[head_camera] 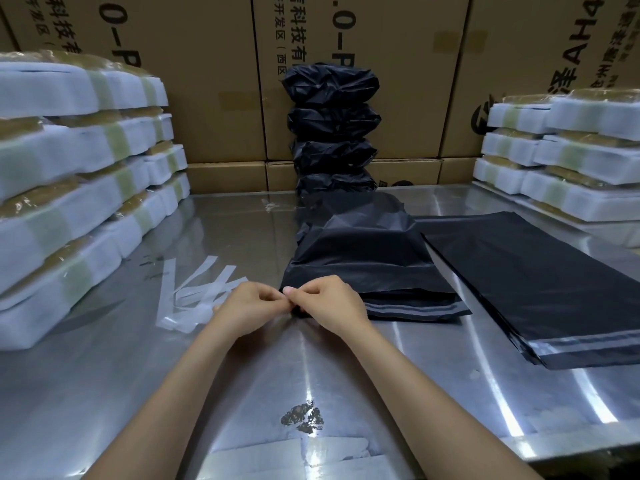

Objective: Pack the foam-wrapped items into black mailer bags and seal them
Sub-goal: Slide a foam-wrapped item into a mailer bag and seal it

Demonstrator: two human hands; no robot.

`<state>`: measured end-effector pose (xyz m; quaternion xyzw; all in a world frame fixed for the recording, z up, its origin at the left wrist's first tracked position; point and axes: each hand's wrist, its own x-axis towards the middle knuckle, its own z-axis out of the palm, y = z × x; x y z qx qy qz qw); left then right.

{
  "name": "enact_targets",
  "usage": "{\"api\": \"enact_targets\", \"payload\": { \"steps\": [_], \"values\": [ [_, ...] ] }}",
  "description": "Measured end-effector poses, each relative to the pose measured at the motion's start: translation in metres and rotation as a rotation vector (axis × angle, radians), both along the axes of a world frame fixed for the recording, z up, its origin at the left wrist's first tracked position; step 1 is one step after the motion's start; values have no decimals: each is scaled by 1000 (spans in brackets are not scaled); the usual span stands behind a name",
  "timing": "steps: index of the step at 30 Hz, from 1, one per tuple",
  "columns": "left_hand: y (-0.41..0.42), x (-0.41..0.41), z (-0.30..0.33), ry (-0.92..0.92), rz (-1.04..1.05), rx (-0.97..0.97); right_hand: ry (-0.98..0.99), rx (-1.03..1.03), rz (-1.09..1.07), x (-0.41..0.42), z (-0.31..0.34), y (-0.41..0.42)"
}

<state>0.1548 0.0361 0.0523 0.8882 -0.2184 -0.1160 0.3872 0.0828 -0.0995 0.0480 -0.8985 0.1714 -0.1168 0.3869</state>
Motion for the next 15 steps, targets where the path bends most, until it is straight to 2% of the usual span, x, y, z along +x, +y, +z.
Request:
{"api": "enact_targets", "payload": {
  "steps": [5,8,10,13,15],
  "values": [
    [-1,-2,-1,-28,20,-3,-21,-25,-72,2,-1,4],
    [-1,-1,-1,-17,22,-19,-80,32,-139,1,-4,2],
    [0,-1,-1,-5,18,-16,-146,249,-191,0,-1,-7],
    [2,1,0,11,6,-9,-223,808,-262,-2,6,-26],
    [3,2,-1,19,-1,5,-294,1020,-339,-7,7,-41]
  ]
}}
